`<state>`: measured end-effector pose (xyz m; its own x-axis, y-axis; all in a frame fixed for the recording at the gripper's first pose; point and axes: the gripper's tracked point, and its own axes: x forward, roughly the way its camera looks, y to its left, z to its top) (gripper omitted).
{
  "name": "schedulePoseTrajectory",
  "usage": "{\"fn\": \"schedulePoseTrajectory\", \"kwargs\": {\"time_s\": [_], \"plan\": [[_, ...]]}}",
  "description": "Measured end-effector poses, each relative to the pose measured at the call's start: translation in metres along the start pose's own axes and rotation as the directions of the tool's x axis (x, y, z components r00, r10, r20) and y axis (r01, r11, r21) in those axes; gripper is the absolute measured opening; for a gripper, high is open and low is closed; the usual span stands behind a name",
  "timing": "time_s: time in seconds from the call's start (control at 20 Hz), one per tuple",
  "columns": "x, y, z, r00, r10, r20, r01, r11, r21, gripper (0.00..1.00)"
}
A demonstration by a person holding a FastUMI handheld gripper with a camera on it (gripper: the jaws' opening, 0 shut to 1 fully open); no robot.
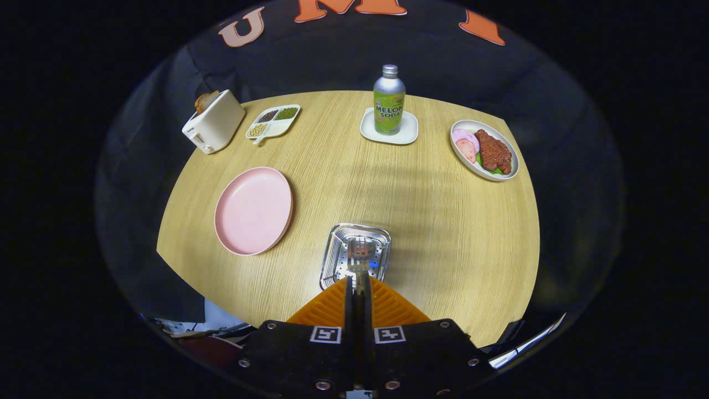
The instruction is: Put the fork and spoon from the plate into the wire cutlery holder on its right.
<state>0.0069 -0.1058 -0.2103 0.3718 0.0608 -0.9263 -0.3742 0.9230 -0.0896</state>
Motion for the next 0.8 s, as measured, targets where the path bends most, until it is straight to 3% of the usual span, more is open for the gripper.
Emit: {"fn": "schedulePoseTrajectory", "kwargs": {"time_s": [0.4,0.5,0.55,0.6,0.7,0.8], "plan": [[0.023,0.009,0.012,0.999,0.033,-0.024,-0.034,0.997,-0.065,0.1],[0.019,0.015,0.022,0.998,0.058,0.003,-0.058,0.997,-0.046,0.27],[0.017,0.014,0.025,0.998,0.059,0.021,-0.058,0.997,-0.042,0.54],[0.013,0.013,0.031,0.997,0.057,0.044,-0.055,0.998,-0.039,0.64],[-0.001,0.012,0.044,0.993,0.058,0.1,-0.056,0.998,-0.025,0.96],[-0.019,0.009,0.057,0.984,0.059,0.168,-0.058,0.998,-0.009,1.0]]}}
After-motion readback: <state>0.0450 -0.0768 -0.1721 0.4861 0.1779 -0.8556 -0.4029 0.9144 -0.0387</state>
